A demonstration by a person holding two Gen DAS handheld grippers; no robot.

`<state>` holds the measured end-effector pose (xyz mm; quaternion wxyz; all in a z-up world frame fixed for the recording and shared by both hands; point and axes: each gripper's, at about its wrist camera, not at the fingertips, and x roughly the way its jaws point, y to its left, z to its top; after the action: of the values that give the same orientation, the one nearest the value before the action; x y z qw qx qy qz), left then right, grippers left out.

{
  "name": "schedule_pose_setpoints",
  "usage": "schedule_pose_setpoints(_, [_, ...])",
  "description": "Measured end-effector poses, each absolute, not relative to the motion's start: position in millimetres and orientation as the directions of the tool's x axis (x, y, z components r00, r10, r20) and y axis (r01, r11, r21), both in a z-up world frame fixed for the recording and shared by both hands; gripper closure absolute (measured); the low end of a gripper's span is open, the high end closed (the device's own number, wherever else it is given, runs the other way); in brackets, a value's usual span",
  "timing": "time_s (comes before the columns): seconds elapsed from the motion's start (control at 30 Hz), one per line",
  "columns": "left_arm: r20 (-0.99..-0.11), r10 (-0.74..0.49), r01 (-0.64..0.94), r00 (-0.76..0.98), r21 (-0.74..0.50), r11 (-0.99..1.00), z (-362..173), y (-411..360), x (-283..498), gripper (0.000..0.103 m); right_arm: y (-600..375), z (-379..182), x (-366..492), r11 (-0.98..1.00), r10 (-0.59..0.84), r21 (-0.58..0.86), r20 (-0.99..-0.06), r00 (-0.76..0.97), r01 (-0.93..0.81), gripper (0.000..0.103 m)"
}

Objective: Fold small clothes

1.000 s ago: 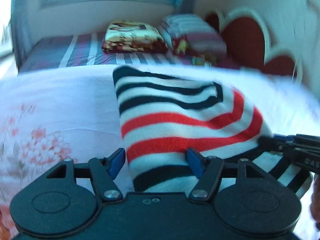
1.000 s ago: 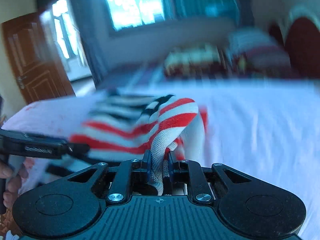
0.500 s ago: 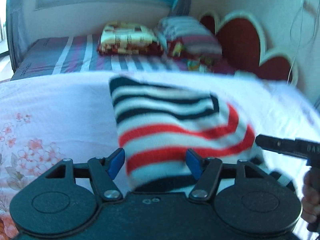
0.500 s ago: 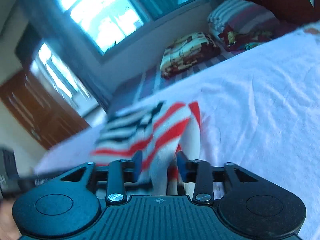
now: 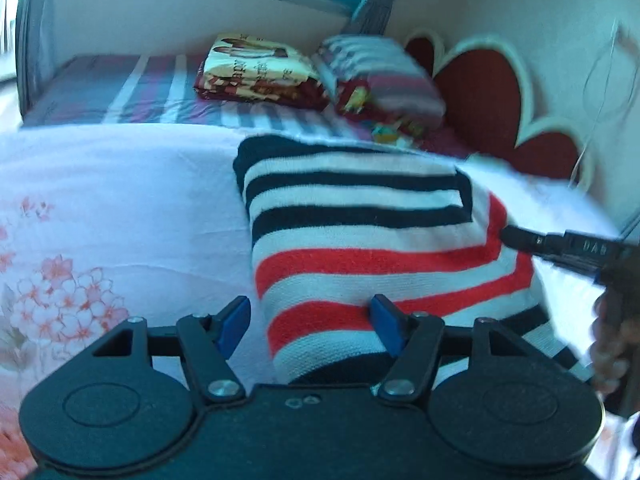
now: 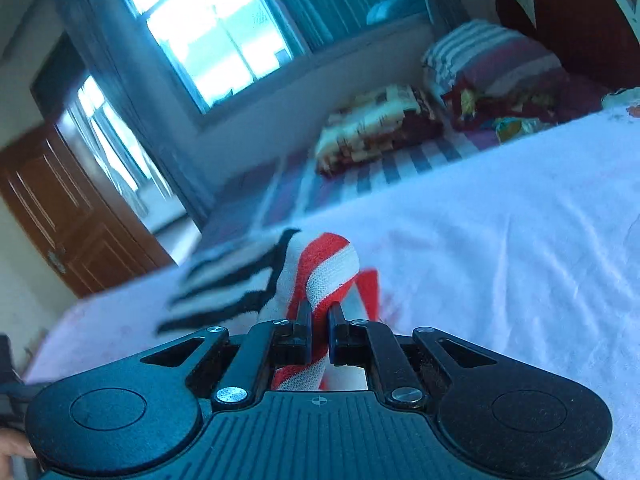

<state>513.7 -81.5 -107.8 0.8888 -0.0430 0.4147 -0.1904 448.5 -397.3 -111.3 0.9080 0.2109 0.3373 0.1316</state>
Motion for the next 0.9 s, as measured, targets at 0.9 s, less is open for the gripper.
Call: schedule_pose_setpoints(0.9, [-0.713,-0.373,0.3,0.594,-0.234,0.925,-119.1,-48.9,410.7,0.036,-311.2,-135.5,319.2,0.961,0.226,0.052,-0.713,0.664,-0.272,0.103])
